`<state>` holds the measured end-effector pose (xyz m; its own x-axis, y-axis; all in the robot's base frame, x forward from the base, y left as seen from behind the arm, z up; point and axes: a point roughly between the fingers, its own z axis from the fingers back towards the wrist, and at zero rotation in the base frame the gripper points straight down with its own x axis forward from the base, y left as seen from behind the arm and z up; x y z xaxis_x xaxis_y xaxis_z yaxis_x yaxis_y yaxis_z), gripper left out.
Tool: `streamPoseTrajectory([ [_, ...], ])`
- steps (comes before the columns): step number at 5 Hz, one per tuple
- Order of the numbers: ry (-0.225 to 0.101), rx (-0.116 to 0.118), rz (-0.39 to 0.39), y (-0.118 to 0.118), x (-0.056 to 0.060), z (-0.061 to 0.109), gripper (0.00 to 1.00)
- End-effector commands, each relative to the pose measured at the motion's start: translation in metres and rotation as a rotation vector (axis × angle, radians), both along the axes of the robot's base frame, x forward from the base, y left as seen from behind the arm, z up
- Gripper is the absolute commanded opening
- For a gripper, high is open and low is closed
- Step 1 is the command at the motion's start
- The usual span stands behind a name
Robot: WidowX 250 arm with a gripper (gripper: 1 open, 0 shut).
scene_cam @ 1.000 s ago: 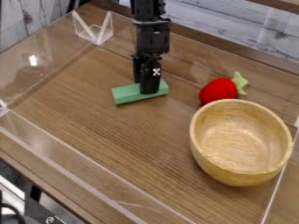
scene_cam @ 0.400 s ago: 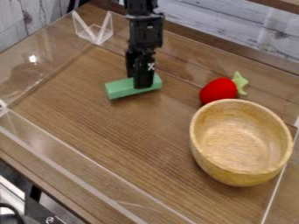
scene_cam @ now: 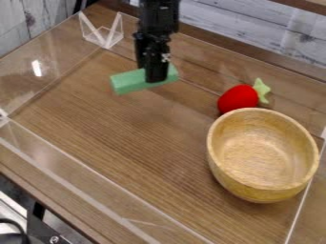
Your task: Put the green object in the brown bowl
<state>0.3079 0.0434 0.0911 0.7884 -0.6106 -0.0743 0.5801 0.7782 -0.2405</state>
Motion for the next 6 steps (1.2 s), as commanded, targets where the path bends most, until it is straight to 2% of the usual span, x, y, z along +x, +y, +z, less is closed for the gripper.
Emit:
streamPoseTrajectory([
  [1, -0.078, 0.005, -0.019, -0.037, -0.005, 0.018, 0.0],
  [2, -0.085, -0.003, -0.029, -0.075, -0.017, 0.01, 0.0],
  [4, -0.092, -0.019, -0.174, -0.163, -0.036, -0.017, 0.0],
  [5, -0.102, -0.018, -0.256, -0.191, -0.046, -0.031, 0.0],
  [6, -0.146, -0.012, -0.239, -0.181, -0.056, -0.029, 0.0],
])
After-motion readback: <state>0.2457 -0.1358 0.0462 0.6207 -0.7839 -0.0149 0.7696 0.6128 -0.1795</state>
